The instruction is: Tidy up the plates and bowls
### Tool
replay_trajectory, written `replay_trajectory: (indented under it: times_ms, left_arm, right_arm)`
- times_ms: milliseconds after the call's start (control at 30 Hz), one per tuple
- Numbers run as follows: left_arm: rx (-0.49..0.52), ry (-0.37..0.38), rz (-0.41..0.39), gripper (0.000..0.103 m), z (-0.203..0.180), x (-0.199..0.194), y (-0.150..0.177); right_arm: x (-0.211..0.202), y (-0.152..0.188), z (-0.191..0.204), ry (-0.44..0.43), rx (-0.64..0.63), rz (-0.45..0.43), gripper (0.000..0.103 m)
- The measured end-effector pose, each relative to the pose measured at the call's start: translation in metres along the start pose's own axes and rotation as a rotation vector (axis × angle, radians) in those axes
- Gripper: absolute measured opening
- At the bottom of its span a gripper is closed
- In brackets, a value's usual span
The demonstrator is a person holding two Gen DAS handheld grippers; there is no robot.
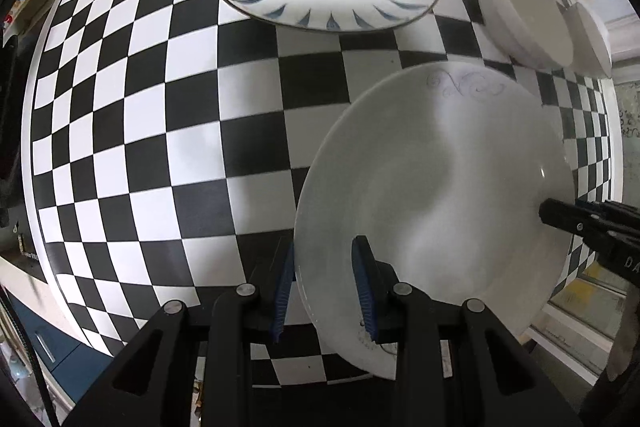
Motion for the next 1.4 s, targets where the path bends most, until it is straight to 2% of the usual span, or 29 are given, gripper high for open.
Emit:
replay_trajectory:
  times_ms: [33,100,133,233,367,500,667,800,900,967,1033,1233,1400]
  left_arm:
    - [0.002,-0.001,-0.001,0.027,-0.002,0.000,0.001]
    - [0.011,-0.011,-0.003,0.027,-0.007,0.001,0.002]
    - [0.012,-0.013,-0.003,0.027,-0.010,0.000,0.002]
    - [0.004,-0.005,-0.003,0.027,-0.016,0.000,0.004]
    - [-0.016,0.015,-0.007,0.027,-0.020,-0.005,0.006]
    - [-0.042,0.041,-0.027,0.027,-0.023,-0.020,0.004]
    - [-0.134,0.083,-0.113,0.028,-0.001,-0.049,-0.037]
    - [-0.231,0.133,-0.154,0.030,0.046,-0.048,-0.092]
    - [-0.301,0.189,-0.142,0.030,0.065,-0.028,-0.126]
    - [-0.322,0.205,-0.126,0.029,0.073,-0.010,-0.144]
    - [-0.304,0.193,-0.110,0.029,0.078,0.008,-0.157]
    - [-0.300,0.219,-0.046,0.029,0.078,0.040,-0.176]
    - [-0.297,0.219,-0.044,0.028,0.073,0.048,-0.182]
  right_arm:
    - [0.000,0.000,0.000,0.004,0.006,0.009,0.027]
    - [-0.001,-0.001,0.002,0.014,0.007,0.018,0.038]
    - [0.001,-0.001,0.001,0.037,-0.002,0.032,0.039]
    - [0.006,0.004,-0.002,0.071,-0.002,0.067,0.040]
    - [0.007,0.008,0.002,0.046,0.007,0.092,0.040]
    - [-0.009,-0.001,0.003,0.042,0.014,0.081,0.040]
    - [-0.049,-0.044,0.022,-0.036,0.030,-0.035,0.040]
    - [-0.064,-0.108,0.058,-0.146,0.006,-0.144,0.041]
    - [-0.047,-0.158,0.075,-0.162,-0.010,-0.180,0.041]
    - [-0.027,-0.182,0.082,-0.164,-0.009,-0.167,0.041]
    - [0.003,-0.202,0.082,-0.162,0.028,-0.118,0.041]
    - [0.067,-0.235,0.077,-0.109,0.024,-0.031,0.041]
    - [0.101,-0.244,0.070,-0.079,0.005,0.033,0.040]
Point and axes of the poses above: each gripper's, at about its wrist camera, not at the fingertips, and x roughly the way its jaws point, z to its left, y to its underside, the point moved 10 cm from there along x, roughly the way its jaws point, and after that the axes turned 15 degrees about -z, right-handed, at the moved point
